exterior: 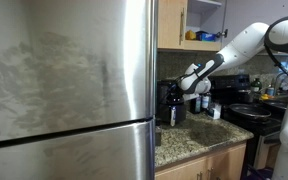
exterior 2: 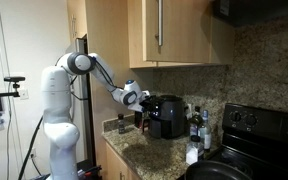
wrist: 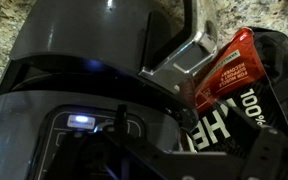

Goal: Turn off the air fryer

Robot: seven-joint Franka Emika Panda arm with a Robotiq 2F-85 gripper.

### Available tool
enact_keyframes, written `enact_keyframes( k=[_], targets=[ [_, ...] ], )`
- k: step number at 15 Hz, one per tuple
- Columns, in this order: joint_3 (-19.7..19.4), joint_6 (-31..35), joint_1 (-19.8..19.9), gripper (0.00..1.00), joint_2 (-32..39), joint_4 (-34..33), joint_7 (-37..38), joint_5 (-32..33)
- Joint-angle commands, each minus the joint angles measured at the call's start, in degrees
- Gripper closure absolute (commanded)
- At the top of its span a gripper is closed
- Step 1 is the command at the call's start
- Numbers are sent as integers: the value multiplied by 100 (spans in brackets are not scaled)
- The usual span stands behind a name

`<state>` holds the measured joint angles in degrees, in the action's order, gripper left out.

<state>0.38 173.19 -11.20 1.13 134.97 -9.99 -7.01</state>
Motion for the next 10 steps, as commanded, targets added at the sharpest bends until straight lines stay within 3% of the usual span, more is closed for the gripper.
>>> enact_keyframes(
  k=[1,6,7,8,10],
  targets=[
    [-18,44,17,0,40,-33,-48,37],
    [-165,244,105,0,290,-322,0,350],
    [-24,291,377,0,394,-445,125,613],
    [-40,264,410,0,435,-480,182,715],
    [-137,139,231,0,475,-504,213,581]
  ],
)
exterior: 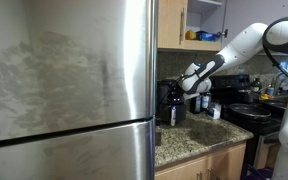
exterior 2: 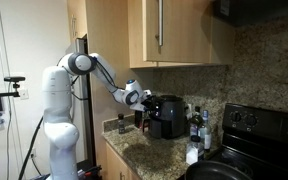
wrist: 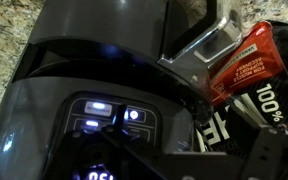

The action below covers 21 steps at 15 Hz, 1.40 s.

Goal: Turn off the air fryer

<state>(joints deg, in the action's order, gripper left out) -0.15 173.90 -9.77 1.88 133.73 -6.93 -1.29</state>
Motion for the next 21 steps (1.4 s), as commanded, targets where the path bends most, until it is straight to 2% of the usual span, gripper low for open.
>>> enact_keyframes(
  k=[1,2,4,6,7,8,14,15,21],
  targets=[
    [15,-12,49,0,362,-318,-229,-269],
    [163,-160,-11,0,292,-256,-500,-804],
    [303,-326,-28,0,286,-282,-903,-1483],
    [405,-400,22,0,350,-363,-1202,-1962],
    [406,-317,37,0,344,-327,-1249,-2019],
    [341,-218,-48,0,228,-166,-971,-1758],
    [401,48,-52,0,104,-40,-1181,-1894],
    [358,-107,-55,0,261,-188,-1029,-1834],
    [410,98,-80,0,33,-31,-1029,-1900]
  ],
)
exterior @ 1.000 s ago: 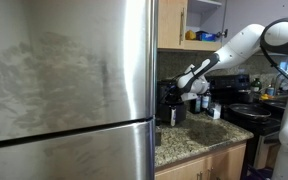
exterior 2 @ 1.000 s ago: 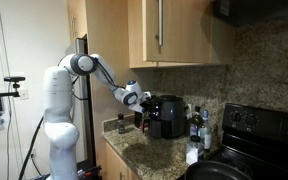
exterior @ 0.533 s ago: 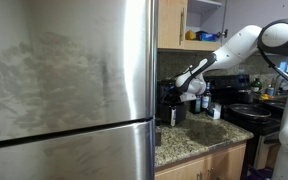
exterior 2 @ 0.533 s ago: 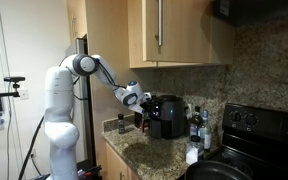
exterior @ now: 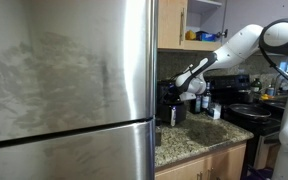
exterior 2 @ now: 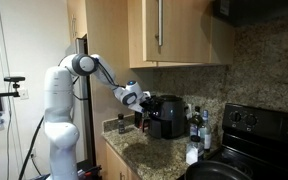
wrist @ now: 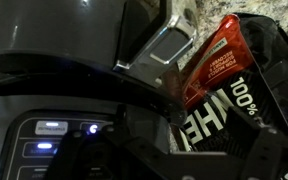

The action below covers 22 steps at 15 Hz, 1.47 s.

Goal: Turn off the air fryer

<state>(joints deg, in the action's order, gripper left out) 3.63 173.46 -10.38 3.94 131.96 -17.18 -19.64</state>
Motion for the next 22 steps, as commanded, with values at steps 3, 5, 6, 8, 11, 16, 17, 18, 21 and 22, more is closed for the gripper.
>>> enact_keyframes(
  k=[3,5,6,8,11,16,17,18,21,22],
  targets=[
    [-2,57,-13,0,-90,37,109,12],
    [-4,61,-16,0,-195,106,219,27],
    [-5,61,-17,0,-230,134,230,27],
    [-157,304,34,0,-290,277,684,474],
    [-103,210,121,0,-232,165,916,606],
    [-49,13,233,0,-176,65,1022,503],
    [35,-65,212,0,-44,-44,787,190],
    [80,-33,203,0,9,-77,670,23],
    [0,106,183,0,-143,109,944,306],
    [-3,106,184,0,-144,109,945,306]
  ],
)
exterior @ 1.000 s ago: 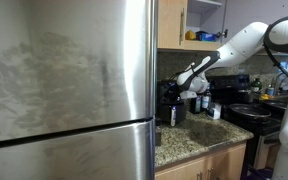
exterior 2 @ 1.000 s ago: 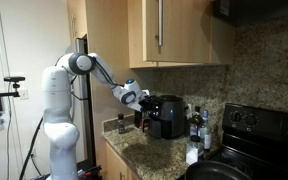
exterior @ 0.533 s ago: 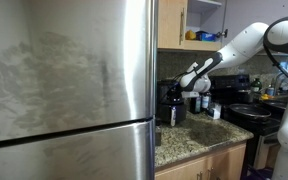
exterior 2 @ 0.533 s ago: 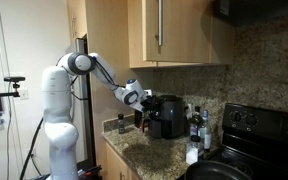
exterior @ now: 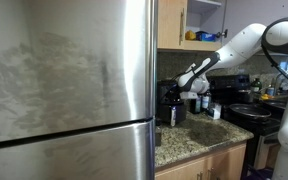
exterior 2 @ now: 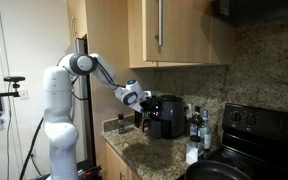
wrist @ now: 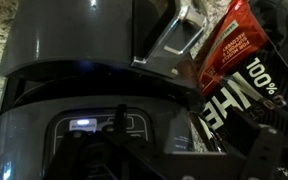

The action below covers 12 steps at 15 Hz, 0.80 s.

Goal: Turn off the air fryer

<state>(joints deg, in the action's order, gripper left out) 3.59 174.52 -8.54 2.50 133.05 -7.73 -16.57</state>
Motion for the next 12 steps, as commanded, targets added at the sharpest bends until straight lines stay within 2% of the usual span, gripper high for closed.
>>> enact_keyframes(
  k=[1,4,8,12],
  targets=[
    [-9,0,3,0,0,0,0,0],
    [97,-37,41,0,215,-282,-436,-447],
    [254,68,144,0,548,-725,-1407,-1322],
    [142,158,199,0,582,-676,-1831,-1562]
  ],
)
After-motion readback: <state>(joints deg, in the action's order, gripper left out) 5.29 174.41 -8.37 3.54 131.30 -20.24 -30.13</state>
